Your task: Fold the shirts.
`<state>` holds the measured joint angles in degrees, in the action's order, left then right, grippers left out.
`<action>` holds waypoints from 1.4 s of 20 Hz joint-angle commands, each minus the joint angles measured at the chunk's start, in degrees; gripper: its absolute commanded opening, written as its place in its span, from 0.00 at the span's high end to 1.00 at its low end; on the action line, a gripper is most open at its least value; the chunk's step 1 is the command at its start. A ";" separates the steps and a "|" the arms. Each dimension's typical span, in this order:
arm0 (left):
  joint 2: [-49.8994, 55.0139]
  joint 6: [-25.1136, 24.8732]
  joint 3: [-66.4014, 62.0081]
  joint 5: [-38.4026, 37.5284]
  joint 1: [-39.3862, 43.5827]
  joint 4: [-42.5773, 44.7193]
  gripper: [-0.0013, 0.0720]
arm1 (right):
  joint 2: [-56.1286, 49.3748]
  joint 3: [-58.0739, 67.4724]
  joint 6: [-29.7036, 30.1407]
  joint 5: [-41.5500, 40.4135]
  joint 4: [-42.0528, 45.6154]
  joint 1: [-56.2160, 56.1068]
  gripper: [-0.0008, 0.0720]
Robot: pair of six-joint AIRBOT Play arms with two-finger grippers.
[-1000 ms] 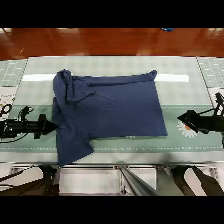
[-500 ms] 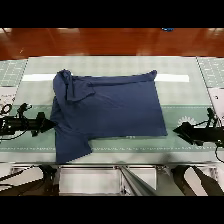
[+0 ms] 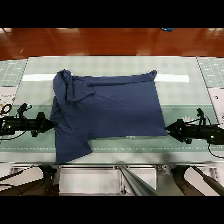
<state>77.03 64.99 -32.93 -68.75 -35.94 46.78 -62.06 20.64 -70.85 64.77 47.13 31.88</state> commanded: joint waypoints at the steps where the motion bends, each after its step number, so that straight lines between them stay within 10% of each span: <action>1: 0.02 0.00 -0.07 0.07 0.02 -0.11 0.96 | -4.85 0.57 3.13 -1.99 -5.01 -5.25 0.42; 3: 0.00 0.00 -0.09 -0.02 0.02 -0.31 0.96 | -6.99 2.36 3.02 -4.90 -7.43 -11.96 0.46; 6: -1.22 -0.09 -0.70 -0.33 0.02 -0.59 0.96 | -7.69 9.60 3.08 -4.48 -8.22 -18.18 0.95; 16: -24.09 -1.25 -35.28 -1.40 0.00 -31.06 0.96 | -0.55 74.77 -6.78 5.46 7.50 -18.84 0.95; 22: -30.95 6.34 -67.58 4.04 -0.09 -15.08 0.96 | 9.03 94.75 -10.45 4.83 13.68 -18.84 0.95; 28: -44.39 12.15 -71.17 3.80 5.35 9.40 0.96 | 20.09 94.75 -12.94 11.43 23.47 -18.84 0.95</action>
<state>38.61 73.80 -101.58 -65.58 -33.93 42.72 -46.72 114.19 -81.87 72.05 64.31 13.08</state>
